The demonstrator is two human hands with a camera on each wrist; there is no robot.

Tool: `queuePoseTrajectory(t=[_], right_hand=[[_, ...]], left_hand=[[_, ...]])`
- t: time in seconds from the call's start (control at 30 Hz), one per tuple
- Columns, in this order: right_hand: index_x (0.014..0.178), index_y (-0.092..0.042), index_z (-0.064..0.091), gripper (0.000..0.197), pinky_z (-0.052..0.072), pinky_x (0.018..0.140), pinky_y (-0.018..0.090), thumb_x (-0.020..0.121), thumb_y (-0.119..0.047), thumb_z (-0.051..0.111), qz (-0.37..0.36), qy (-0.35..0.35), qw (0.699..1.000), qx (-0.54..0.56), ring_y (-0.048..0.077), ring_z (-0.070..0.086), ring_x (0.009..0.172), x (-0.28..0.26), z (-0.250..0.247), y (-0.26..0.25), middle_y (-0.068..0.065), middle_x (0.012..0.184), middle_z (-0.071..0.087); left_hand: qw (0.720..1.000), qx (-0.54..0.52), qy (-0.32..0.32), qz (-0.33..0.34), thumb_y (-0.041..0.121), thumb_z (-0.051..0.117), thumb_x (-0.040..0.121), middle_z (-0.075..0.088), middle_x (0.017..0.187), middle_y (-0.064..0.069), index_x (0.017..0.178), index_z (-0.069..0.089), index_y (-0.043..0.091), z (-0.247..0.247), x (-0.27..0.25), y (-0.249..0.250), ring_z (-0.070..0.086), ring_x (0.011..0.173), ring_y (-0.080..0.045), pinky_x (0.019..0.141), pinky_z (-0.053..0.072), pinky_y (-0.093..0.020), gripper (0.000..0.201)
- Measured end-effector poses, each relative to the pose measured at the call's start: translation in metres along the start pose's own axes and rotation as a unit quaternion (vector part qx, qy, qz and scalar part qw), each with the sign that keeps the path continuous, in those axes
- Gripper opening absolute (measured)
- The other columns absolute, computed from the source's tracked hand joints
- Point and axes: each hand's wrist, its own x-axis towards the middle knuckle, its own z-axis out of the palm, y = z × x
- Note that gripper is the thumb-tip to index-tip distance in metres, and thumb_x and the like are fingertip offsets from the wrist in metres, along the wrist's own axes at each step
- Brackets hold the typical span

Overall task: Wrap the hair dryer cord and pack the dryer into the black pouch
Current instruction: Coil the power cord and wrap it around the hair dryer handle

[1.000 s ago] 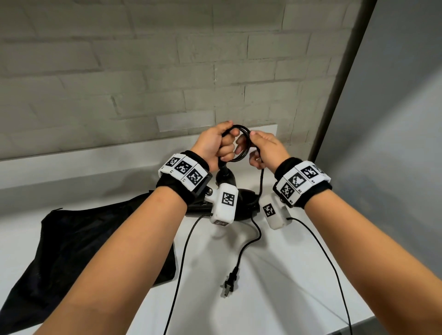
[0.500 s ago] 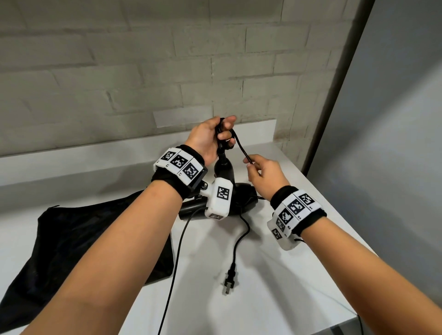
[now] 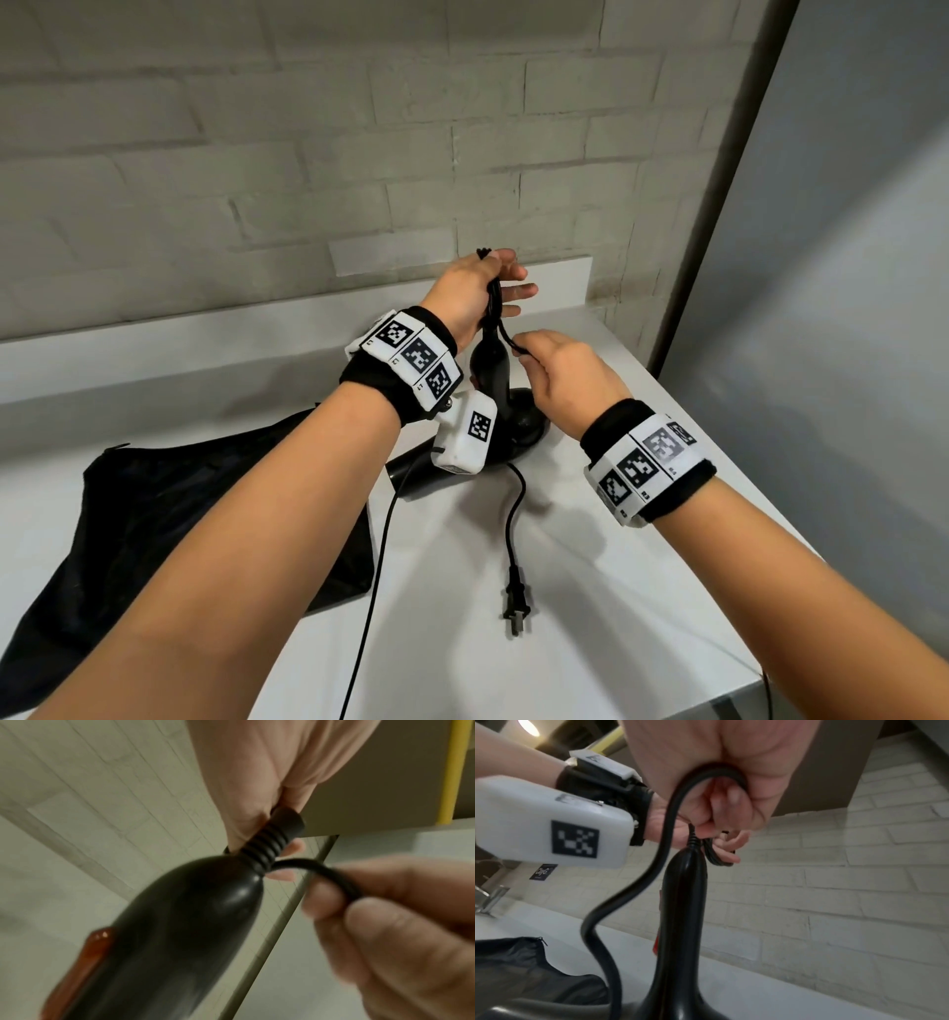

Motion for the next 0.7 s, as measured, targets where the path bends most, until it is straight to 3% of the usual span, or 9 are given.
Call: queuePoseTrajectory(t=[0.13, 0.2, 0.3, 0.4, 0.43, 0.53, 0.57, 0.63, 0.7], right_hand=[[0.101, -0.003, 0.064, 0.029, 0.056, 0.064, 0.045, 0.086, -0.014, 0.043, -0.080, 0.035, 0.995, -0.045, 0.037, 0.065, 0.081, 0.008, -0.015, -0.008, 0.019, 0.091, 0.068], [0.093, -0.005, 0.067, 0.030, 0.057, 0.054, 0.039, 0.081, -0.016, 0.043, -0.117, 0.065, 0.988, -0.078, 0.034, 0.066, 0.069, 0.015, -0.025, -0.009, 0.016, 0.084, 0.071], [0.091, -0.005, 0.066, 0.028, 0.057, 0.055, 0.038, 0.080, -0.018, 0.044, -0.133, 0.073, 0.984, -0.089, 0.033, 0.066, 0.069, 0.027, -0.039, -0.011, 0.017, 0.087, 0.068], [0.093, -0.002, 0.061, 0.022, 0.054, 0.067, 0.043, 0.084, -0.019, 0.049, -0.095, 0.092, 0.990, -0.041, 0.035, 0.062, 0.079, 0.042, -0.049, -0.011, 0.019, 0.098, 0.060], [0.092, -0.002, 0.061, 0.018, 0.053, 0.069, 0.038, 0.083, -0.016, 0.055, -0.076, 0.096, 0.992, -0.016, 0.031, 0.060, 0.082, 0.048, -0.051, -0.009, 0.018, 0.099, 0.058], [0.085, 0.002, 0.063, 0.013, 0.035, 0.067, 0.004, 0.078, -0.009, 0.065, -0.025, 0.109, 0.992, 0.052, 0.018, 0.048, 0.080, 0.061, -0.057, -0.001, 0.016, 0.087, 0.055], [0.083, 0.002, 0.064, 0.014, 0.033, 0.064, 0.001, 0.076, -0.009, 0.067, -0.009, 0.112, 0.991, 0.073, 0.016, 0.047, 0.080, 0.064, -0.058, 0.002, 0.012, 0.082, 0.053], [0.082, 0.002, 0.065, 0.015, 0.032, 0.064, 0.001, 0.076, -0.011, 0.068, 0.015, 0.107, 0.989, 0.098, 0.016, 0.047, 0.080, 0.065, -0.054, 0.005, 0.006, 0.081, 0.053], [0.085, 0.001, 0.067, 0.016, 0.037, 0.067, 0.008, 0.081, -0.014, 0.064, 0.031, 0.102, 0.988, 0.108, 0.018, 0.052, 0.080, 0.065, -0.046, 0.009, 0.010, 0.082, 0.060]], left_hand=[[0.999, 0.036, -0.013, 0.004, 0.015, 0.023, 0.102, 0.051, 0.075, -0.002, 0.097, 0.049, 0.009, 0.003, -0.004, 0.001, 0.063, 0.065, -0.013, 0.062, 0.047, -0.025, 0.027], [0.998, 0.064, -0.020, 0.017, 0.013, 0.025, 0.101, 0.051, 0.071, -0.004, 0.086, 0.050, 0.011, 0.005, -0.006, 0.000, 0.058, 0.048, -0.004, 0.050, 0.048, -0.018, 0.030], [0.989, 0.138, -0.038, 0.045, 0.014, 0.027, 0.101, 0.057, 0.048, 0.003, 0.072, 0.050, 0.013, 0.008, -0.010, 0.000, 0.049, 0.036, -0.002, 0.045, 0.039, -0.017, 0.037], [0.984, 0.158, -0.068, 0.049, 0.017, 0.022, 0.101, 0.054, 0.037, 0.004, 0.065, 0.047, 0.010, 0.009, -0.014, 0.000, 0.046, 0.034, -0.006, 0.043, 0.036, -0.018, 0.044], [0.986, 0.146, -0.076, 0.038, 0.024, 0.018, 0.102, 0.052, 0.038, 0.004, 0.065, 0.048, 0.010, 0.009, -0.015, 0.000, 0.043, 0.032, -0.007, 0.041, 0.035, -0.018, 0.049], [0.982, 0.151, -0.113, -0.013, 0.051, -0.004, 0.094, 0.042, 0.034, 0.006, 0.068, 0.053, 0.009, 0.011, -0.016, 0.002, 0.031, 0.027, -0.006, 0.034, 0.027, -0.017, 0.076], [0.980, 0.157, -0.121, -0.022, 0.056, -0.007, 0.091, 0.037, 0.032, 0.006, 0.067, 0.054, 0.009, 0.012, -0.015, 0.002, 0.026, 0.025, -0.005, 0.033, 0.024, -0.017, 0.081], [0.981, 0.150, -0.123, -0.031, 0.061, -0.005, 0.089, 0.028, 0.028, 0.007, 0.063, 0.054, 0.009, 0.012, -0.015, 0.004, 0.020, 0.023, -0.005, 0.032, 0.022, -0.016, 0.083], [0.984, 0.138, -0.105, -0.037, 0.062, 0.001, 0.090, 0.024, 0.027, 0.007, 0.059, 0.052, 0.009, 0.011, -0.014, 0.004, 0.019, 0.022, -0.006, 0.032, 0.023, -0.015, 0.080]])
